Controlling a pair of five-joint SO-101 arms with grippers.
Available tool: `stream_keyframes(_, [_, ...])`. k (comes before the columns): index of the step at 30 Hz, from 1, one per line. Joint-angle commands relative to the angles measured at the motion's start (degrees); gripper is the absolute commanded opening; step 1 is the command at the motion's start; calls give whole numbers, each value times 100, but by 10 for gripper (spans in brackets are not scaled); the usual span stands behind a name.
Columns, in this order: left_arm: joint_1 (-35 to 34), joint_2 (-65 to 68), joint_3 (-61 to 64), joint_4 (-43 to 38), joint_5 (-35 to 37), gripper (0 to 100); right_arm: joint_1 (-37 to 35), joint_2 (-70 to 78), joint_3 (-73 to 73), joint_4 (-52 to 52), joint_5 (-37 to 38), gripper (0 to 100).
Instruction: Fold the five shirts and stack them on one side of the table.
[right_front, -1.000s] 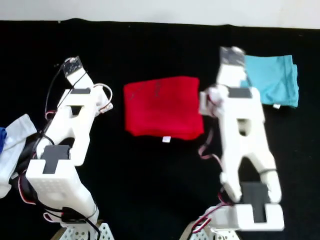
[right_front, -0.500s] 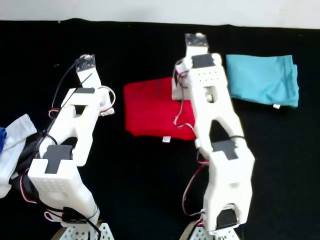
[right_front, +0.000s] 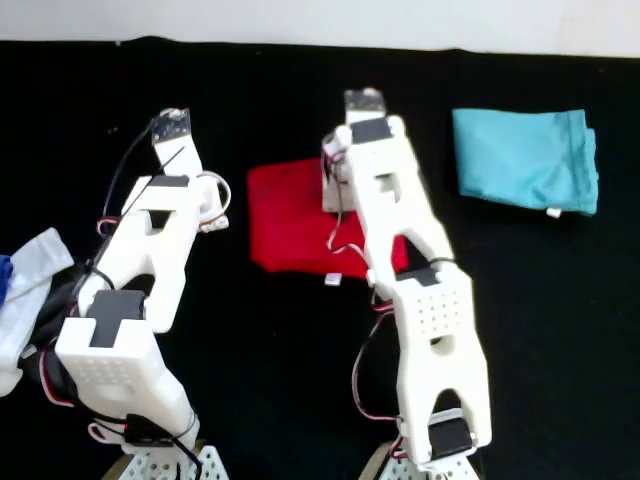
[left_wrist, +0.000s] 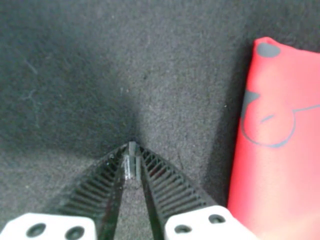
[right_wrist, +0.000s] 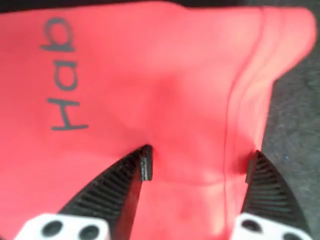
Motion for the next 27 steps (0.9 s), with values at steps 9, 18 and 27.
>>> stream_keyframes(9, [119, -13, -66, 44, -35, 10, 154, 752, -259, -541, -9, 252])
stream_keyframes(18, [119, -13, -66, 44, -35, 10, 171, 734, -251, -251, 1160, 5])
stream_keyframes(27, [119, -13, -66, 44, -35, 10, 760, 418, -1727, 954, 2215, 7])
